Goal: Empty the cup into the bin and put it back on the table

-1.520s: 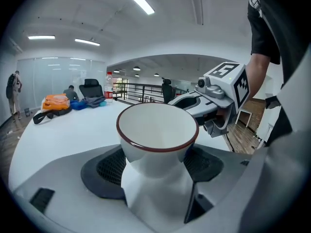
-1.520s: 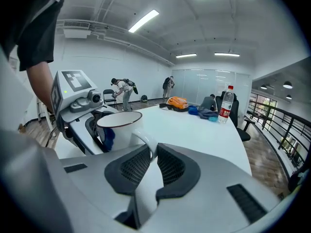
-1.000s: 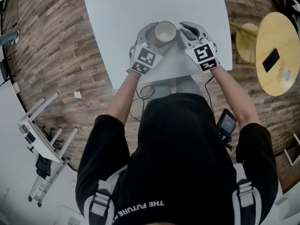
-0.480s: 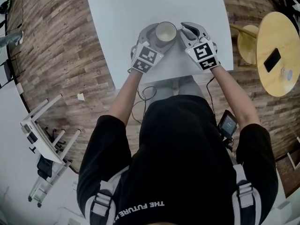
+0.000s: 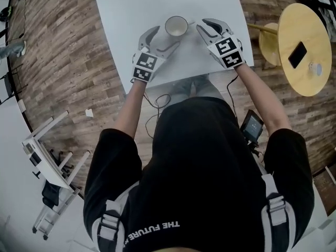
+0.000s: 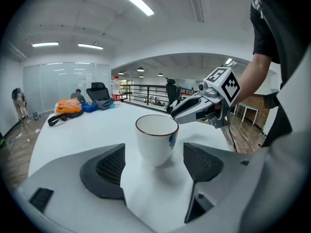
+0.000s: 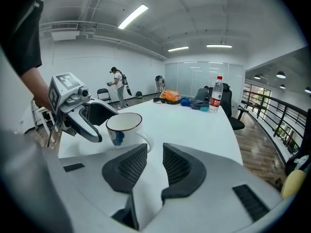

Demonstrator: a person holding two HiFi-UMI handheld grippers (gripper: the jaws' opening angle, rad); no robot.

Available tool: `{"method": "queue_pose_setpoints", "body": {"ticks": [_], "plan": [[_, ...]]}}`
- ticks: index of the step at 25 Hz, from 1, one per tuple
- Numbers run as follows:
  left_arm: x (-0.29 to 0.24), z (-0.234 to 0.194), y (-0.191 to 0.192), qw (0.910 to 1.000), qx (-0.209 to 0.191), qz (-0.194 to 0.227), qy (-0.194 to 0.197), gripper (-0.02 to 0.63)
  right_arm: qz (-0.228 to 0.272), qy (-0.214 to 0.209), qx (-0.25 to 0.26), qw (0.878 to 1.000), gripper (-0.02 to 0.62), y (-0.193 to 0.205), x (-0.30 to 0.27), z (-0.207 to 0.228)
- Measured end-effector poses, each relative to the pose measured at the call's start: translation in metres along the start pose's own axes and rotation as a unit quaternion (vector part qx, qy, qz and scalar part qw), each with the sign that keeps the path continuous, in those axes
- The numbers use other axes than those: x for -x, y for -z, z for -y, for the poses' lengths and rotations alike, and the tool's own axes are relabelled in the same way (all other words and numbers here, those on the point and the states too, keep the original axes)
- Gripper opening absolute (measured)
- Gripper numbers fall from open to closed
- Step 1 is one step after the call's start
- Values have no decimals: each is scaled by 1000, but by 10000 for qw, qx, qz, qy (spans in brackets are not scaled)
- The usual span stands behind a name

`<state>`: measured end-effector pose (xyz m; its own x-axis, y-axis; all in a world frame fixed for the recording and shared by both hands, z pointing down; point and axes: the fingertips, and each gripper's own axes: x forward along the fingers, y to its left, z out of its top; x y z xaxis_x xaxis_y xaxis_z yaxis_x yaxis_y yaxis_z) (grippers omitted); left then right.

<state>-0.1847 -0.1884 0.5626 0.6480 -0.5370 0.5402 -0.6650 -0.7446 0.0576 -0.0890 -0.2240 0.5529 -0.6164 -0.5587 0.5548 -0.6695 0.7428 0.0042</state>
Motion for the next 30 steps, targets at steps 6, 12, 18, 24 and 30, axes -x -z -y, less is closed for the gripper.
{"method": "queue_pose_setpoints", "body": {"ticks": [6, 12, 18, 24, 30], "plan": [[78, 6, -47, 9951, 174, 836, -506, 362, 722, 236, -27, 9971, 92, -55, 77, 4], [130, 45, -132, 9787, 234, 1864, -825, 41, 1848, 363, -397, 9813, 34, -135, 157, -5], [139, 76, -173, 9671, 558, 2326, -862, 21, 1950, 118, -449, 9797, 15, -144, 177, -39], [138, 75, -181, 9668, 552, 2326, -905, 21, 1898, 212, -543, 9801, 15, -139, 172, -39], [138, 67, -179, 9669, 605, 2286, -954, 21, 1860, 280, -614, 9802, 15, -137, 170, -32]]}}
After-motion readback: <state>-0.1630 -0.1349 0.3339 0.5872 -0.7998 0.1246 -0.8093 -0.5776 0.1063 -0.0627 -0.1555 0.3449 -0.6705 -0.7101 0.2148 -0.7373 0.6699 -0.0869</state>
